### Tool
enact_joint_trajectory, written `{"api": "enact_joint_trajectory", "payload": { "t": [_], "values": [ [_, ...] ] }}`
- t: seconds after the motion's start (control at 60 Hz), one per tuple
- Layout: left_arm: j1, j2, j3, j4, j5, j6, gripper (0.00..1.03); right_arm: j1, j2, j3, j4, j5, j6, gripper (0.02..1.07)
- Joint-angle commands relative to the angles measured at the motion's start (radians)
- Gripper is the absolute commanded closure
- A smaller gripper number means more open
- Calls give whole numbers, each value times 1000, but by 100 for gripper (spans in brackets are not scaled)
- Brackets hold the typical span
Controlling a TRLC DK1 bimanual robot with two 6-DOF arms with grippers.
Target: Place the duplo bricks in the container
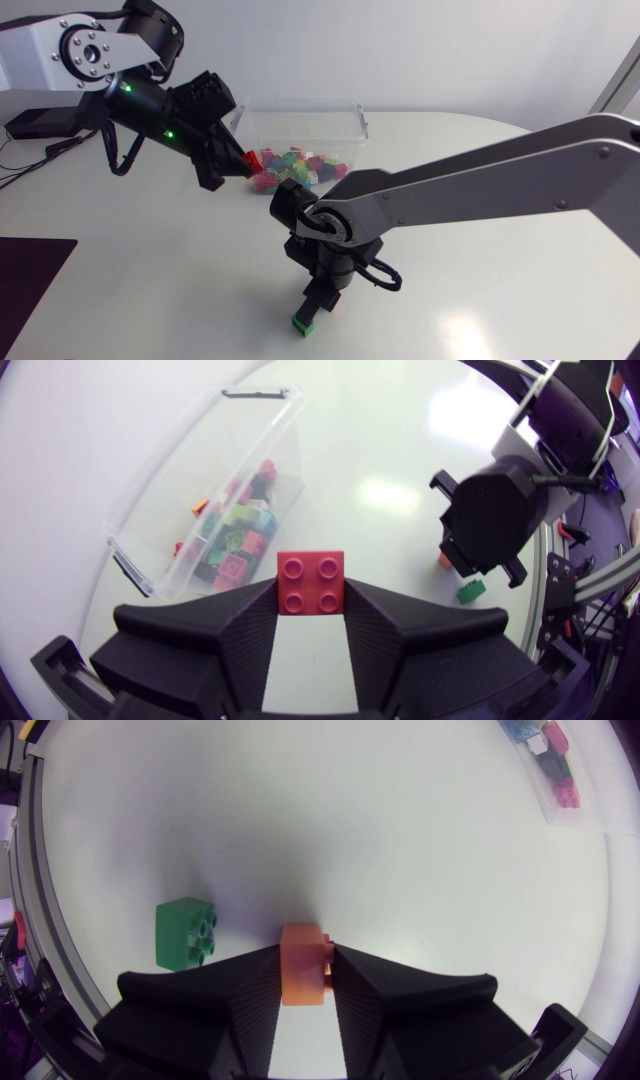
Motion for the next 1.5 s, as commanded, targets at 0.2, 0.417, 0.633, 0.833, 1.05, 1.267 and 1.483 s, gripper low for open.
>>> {"api": "enact_joint_trajectory", "payload": {
  "t": [0.2,0.417,0.633,0.833,1.05,1.267,1.483],
  "values": [
    [22,63,106,201,24,-213,96,-51,-207,-7,-81,25,33,81],
    [22,161,164,338,22,-325,96,-104,-297,50,-112,22,33,81],
    [19,278,226,435,-33,-395,95,-150,-336,105,-106,5,47,81],
    [15,359,276,520,-102,-481,84,-223,-345,168,-72,-26,53,81],
    [-6,358,255,540,-153,-509,5,-278,-337,225,16,-49,61,81],
    [0,169,54,548,-144,-395,5,-319,-316,257,103,-63,60,81],
    [-46,-26,-213,439,-38,-96,5,-353,-300,254,194,-84,61,81]
  ]
}}
